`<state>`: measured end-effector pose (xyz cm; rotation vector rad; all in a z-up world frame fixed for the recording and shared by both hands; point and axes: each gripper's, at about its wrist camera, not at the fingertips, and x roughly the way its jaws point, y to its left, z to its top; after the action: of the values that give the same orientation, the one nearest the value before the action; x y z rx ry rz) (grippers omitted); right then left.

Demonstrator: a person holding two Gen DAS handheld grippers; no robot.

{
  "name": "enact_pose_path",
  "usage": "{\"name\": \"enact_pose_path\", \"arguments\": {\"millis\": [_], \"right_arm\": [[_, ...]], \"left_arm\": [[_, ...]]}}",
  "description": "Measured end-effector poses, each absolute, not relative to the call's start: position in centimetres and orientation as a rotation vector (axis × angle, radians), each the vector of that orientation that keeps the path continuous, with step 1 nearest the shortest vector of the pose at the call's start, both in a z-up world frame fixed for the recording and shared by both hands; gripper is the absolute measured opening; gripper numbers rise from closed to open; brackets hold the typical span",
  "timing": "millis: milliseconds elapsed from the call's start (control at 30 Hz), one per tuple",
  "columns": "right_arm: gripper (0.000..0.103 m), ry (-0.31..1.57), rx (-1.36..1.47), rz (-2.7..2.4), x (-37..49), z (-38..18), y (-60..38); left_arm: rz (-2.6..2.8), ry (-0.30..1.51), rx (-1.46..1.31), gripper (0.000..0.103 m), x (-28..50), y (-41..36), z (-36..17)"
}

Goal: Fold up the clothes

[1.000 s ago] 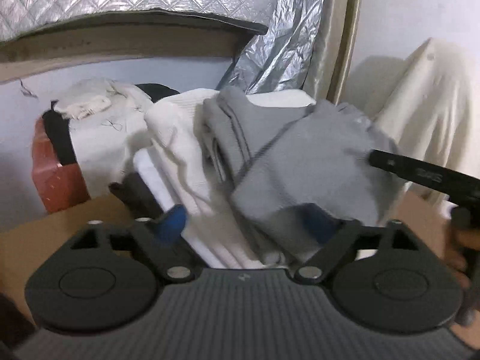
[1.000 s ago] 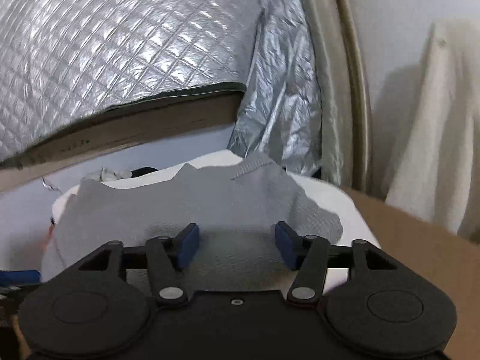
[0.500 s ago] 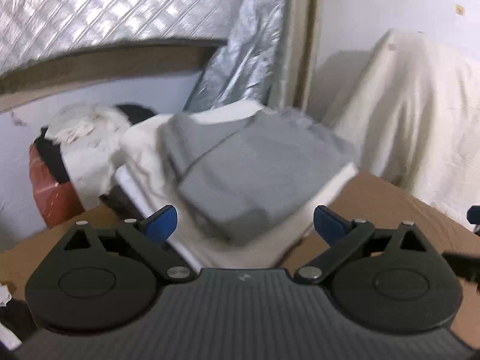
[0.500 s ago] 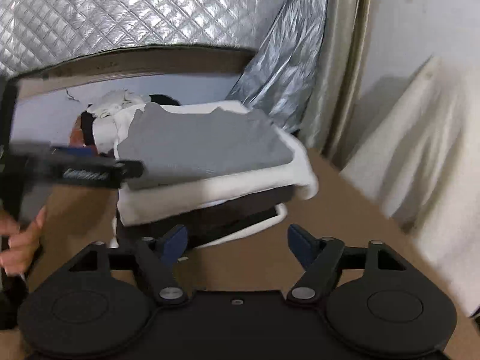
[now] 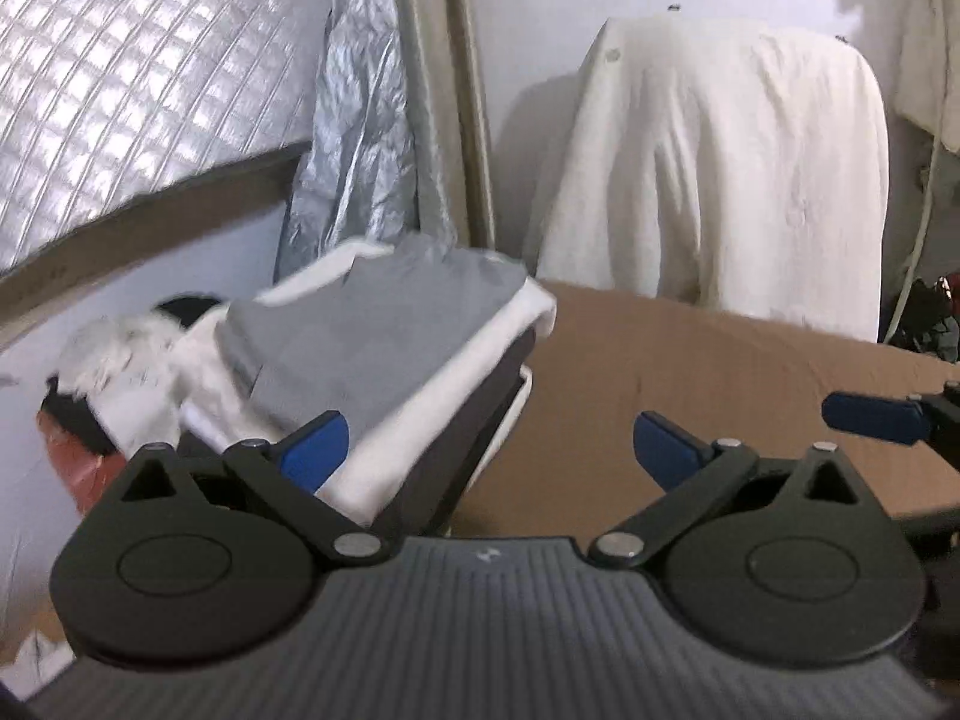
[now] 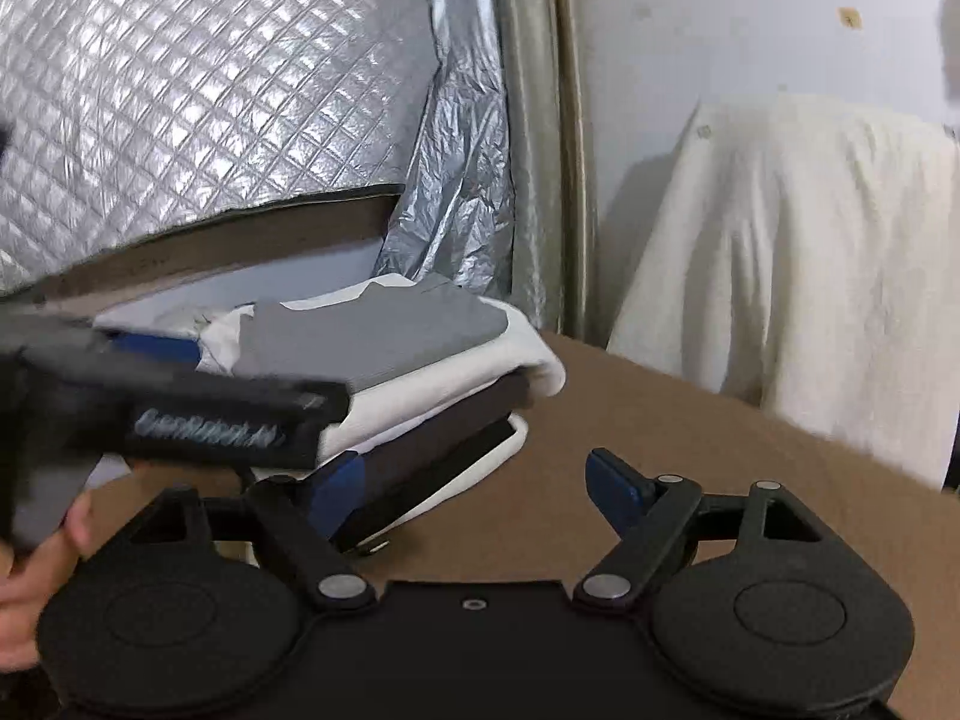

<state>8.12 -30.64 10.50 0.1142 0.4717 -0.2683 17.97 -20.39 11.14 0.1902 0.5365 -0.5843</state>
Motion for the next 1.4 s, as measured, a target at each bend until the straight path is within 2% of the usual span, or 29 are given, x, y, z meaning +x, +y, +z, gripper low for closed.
{"name": "enact_pose_path", "arguments": {"millis": [133,233,367,567,700,933,1400], "right_arm": [[0.085,0.487,0.092,-0.318,5.8,10.0,-29.8],[0.089,0.472,0.123,-0.359,3.5,9.7,-29.9],[0.089,0.516,0.234,-0.303,2.3,8.9,-31.0],[0.089,0.549,0.232,-0.304,0.0,7.4,-30.6],[0.094,0.583,0.228,-0.275,-1.2,6.0,-30.0],[0.095,0.627,0.13,-0.302,-2.9,4.4,-28.5],[0.095,0.623,0.169,-0.316,-3.2,4.6,-28.5]], "left_arm": [[-0.496,0.603,0.19,0.103,15.7,-18.7,10.2],[-0.441,0.628,0.201,0.103,13.4,-17.8,9.6],[-0.403,0.658,0.245,0.103,10.4,-17.7,8.2],[-0.392,0.668,0.261,0.103,7.5,-17.8,6.3],[-0.357,0.682,0.254,0.103,6.5,-17.5,5.0],[-0.317,0.704,0.23,0.103,5.2,-16.8,3.7],[-0.303,0.704,0.244,0.103,4.7,-16.7,3.1]]}}
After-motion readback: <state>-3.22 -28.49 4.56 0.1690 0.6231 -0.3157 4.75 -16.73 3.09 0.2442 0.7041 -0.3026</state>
